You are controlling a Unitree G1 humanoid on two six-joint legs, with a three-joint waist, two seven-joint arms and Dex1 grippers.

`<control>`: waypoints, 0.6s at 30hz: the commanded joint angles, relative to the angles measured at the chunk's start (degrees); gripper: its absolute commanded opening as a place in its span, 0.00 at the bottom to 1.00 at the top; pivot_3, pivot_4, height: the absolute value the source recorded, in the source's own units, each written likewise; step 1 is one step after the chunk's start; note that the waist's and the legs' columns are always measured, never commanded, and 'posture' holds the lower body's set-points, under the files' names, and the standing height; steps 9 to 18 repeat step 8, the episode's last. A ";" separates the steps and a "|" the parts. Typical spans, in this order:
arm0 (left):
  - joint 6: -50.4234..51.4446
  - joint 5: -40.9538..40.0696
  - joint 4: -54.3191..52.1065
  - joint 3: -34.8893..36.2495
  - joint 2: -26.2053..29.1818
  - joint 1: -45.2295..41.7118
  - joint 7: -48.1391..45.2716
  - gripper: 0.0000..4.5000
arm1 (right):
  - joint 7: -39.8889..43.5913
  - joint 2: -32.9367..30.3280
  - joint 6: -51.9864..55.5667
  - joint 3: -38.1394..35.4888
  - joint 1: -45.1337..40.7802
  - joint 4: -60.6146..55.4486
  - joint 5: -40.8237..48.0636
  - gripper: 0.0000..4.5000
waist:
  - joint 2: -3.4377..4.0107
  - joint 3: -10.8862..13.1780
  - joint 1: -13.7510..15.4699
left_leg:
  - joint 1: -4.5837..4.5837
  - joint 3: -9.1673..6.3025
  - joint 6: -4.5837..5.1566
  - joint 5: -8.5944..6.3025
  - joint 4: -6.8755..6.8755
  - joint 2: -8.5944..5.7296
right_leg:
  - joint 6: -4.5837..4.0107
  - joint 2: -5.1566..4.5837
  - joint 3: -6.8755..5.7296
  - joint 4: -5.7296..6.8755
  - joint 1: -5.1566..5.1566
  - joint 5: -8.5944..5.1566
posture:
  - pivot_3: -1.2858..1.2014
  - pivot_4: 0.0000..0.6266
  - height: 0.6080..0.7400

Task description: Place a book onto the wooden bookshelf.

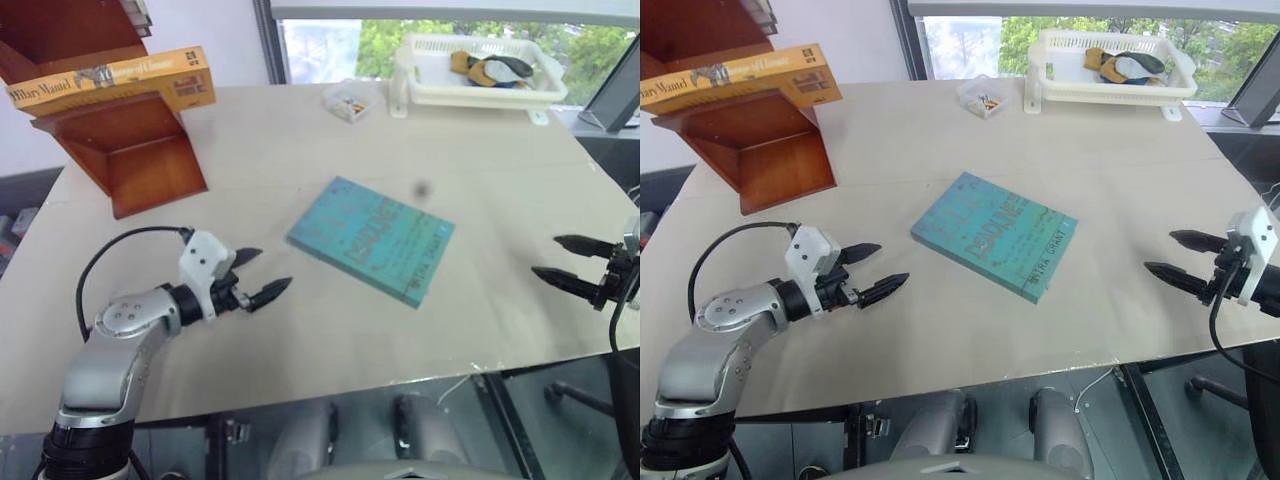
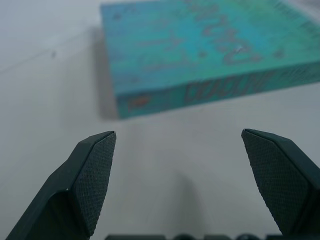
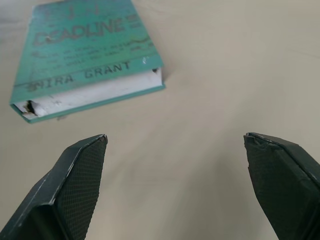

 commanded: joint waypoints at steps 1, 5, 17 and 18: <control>-2.89 -0.39 0.06 1.08 0.98 0.86 0.01 0.98 | 0.23 -1.97 -1.94 -2.60 0.64 1.14 -0.68 1.00 | 0.04 -0.03 0.05 | 0.00 0.01 0.00 0.00 0.00 0.00 | 0.01 0.00 0.01 -0.01 0.00 0.00 | 0.52 0.24 1.00; -3.03 -1.32 -0.51 1.17 1.03 1.97 0.10 0.98 | 0.93 -2.14 -3.54 -2.34 1.89 1.85 -1.41 1.00 | 0.06 -0.04 0.03 | 0.00 0.02 0.00 -0.01 -0.04 0.01 | 0.05 0.00 0.01 -0.03 -0.01 0.03 | 0.52 0.24 1.00; -2.92 -2.04 -1.37 1.26 1.29 2.91 -0.05 0.98 | 1.04 -2.08 -3.91 -2.44 2.11 2.10 -1.28 1.00 | 0.07 -0.04 0.03 | 0.00 0.02 0.01 -0.01 -0.06 0.01 | 0.05 -0.01 0.01 -0.05 -0.01 0.03 | 0.52 0.24 1.00; -2.92 -2.04 -1.37 1.26 1.29 2.91 -0.05 0.98 | 1.04 -2.08 -3.91 -2.44 2.11 2.10 -1.28 1.00 | 0.07 -0.04 0.03 | 0.00 0.02 0.01 -0.01 -0.06 0.01 | 0.05 -0.01 0.01 -0.05 -0.01 0.03 | 0.52 0.24 1.00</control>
